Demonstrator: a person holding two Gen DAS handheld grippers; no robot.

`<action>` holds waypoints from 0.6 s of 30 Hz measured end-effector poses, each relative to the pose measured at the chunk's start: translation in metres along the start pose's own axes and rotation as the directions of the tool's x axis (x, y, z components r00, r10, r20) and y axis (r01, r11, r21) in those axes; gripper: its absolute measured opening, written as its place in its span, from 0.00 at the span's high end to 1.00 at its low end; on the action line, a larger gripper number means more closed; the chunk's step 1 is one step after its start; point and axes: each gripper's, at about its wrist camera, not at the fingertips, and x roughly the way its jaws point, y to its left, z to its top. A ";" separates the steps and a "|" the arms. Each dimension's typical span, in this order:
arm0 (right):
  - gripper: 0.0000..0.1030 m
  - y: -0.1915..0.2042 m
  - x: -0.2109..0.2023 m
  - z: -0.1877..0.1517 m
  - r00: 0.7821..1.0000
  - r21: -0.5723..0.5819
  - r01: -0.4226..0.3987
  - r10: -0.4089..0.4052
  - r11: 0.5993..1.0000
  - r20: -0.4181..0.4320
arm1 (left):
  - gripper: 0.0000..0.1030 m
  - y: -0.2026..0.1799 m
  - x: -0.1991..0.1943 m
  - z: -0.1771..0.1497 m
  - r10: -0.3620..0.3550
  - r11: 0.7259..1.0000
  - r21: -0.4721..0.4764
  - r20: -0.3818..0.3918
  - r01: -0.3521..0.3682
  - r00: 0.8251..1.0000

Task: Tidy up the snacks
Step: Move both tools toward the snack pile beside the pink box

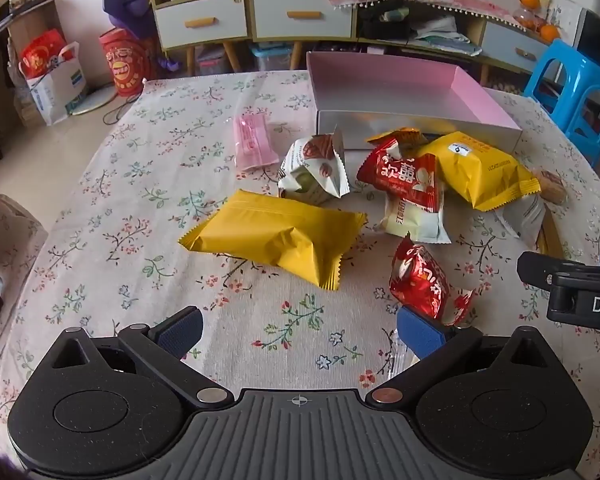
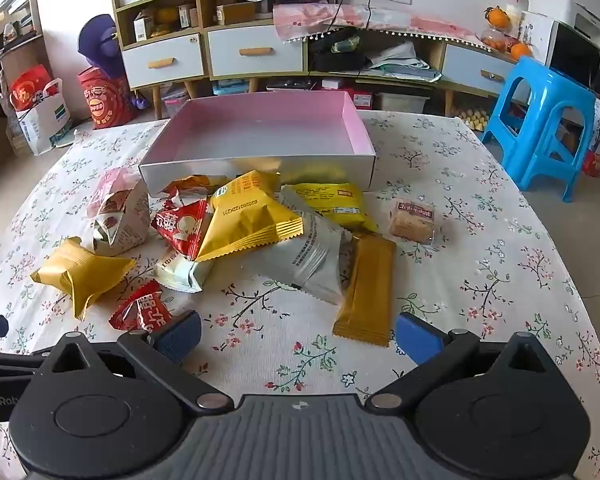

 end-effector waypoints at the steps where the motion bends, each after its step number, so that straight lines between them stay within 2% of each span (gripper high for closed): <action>1: 0.09 0.000 0.000 0.000 1.000 -0.001 0.000 0.000 1.000 -0.004 | 0.00 0.000 0.001 0.000 -0.002 1.000 -0.001 -0.005 0.002 1.000; 6: 0.09 0.003 -0.002 0.002 1.000 -0.006 -0.001 0.001 1.000 0.001 | 0.00 0.003 0.004 0.002 -0.009 1.000 -0.008 -0.025 0.009 1.000; 7: 0.09 0.003 -0.002 0.000 1.000 -0.008 -0.001 0.001 1.000 0.004 | 0.00 0.001 0.002 0.000 0.004 1.000 -0.001 -0.006 -0.004 1.000; 18: 0.09 0.006 0.002 -0.003 1.000 -0.031 0.003 -0.004 1.000 -0.007 | 0.00 0.000 0.002 -0.001 0.001 1.000 -0.003 -0.011 -0.001 1.000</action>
